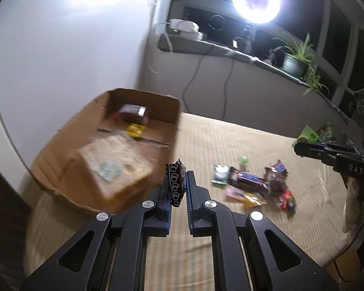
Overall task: Organize snacks
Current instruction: 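Carry the black packet with the left gripper while the right gripper carries the green candy to the box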
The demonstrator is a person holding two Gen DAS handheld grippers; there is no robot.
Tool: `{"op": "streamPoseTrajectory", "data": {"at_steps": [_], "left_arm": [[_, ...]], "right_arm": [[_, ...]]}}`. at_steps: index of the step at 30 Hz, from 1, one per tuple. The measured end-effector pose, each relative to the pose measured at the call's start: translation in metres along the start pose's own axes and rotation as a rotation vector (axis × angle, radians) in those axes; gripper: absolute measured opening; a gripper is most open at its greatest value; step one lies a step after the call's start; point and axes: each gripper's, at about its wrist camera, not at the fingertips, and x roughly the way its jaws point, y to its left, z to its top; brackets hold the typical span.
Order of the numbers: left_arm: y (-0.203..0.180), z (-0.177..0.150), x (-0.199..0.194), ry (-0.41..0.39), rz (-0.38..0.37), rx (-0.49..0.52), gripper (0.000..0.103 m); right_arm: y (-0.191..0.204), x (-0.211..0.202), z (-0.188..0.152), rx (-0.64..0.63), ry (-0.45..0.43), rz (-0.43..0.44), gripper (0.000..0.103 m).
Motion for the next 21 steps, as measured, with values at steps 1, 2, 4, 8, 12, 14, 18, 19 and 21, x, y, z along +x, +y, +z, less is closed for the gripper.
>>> {"op": "streamPoseTrajectory", "data": {"at_steps": [1, 2, 4, 8, 12, 14, 18, 19, 21], "left_arm": [[0.006, 0.001, -0.001, -0.003, 0.011, -0.007, 0.009], [0.01, 0.001, -0.002, -0.005, 0.019, -0.01, 0.009], [0.021, 0.003, -0.003, -0.01, 0.042, -0.023, 0.009], [0.04, 0.008, -0.003, -0.015, 0.074, -0.042, 0.009], [0.055, 0.01, -0.001, -0.015, 0.096, -0.059, 0.009], [0.06, 0.011, 0.0, -0.015, 0.102, -0.062, 0.009], [0.069, 0.013, 0.003, -0.013, 0.116, -0.067, 0.009], [0.07, 0.013, 0.004, -0.013, 0.119, -0.068, 0.009], [0.073, 0.015, 0.005, -0.012, 0.123, -0.07, 0.009]], "right_arm": [[0.006, 0.005, 0.007, -0.014, 0.001, 0.009, 0.007], [0.01, 0.01, 0.013, -0.031, 0.002, 0.013, 0.007], [0.02, 0.021, 0.026, -0.062, 0.005, 0.026, 0.007], [0.038, 0.043, 0.049, -0.109, 0.014, 0.057, 0.007], [0.052, 0.065, 0.067, -0.135, 0.029, 0.084, 0.007], [0.057, 0.076, 0.075, -0.141, 0.035, 0.096, 0.007], [0.07, 0.102, 0.091, -0.155, 0.054, 0.126, 0.007], [0.073, 0.105, 0.091, -0.161, 0.058, 0.129, 0.007], [0.079, 0.117, 0.097, -0.175, 0.067, 0.131, 0.007]]}}
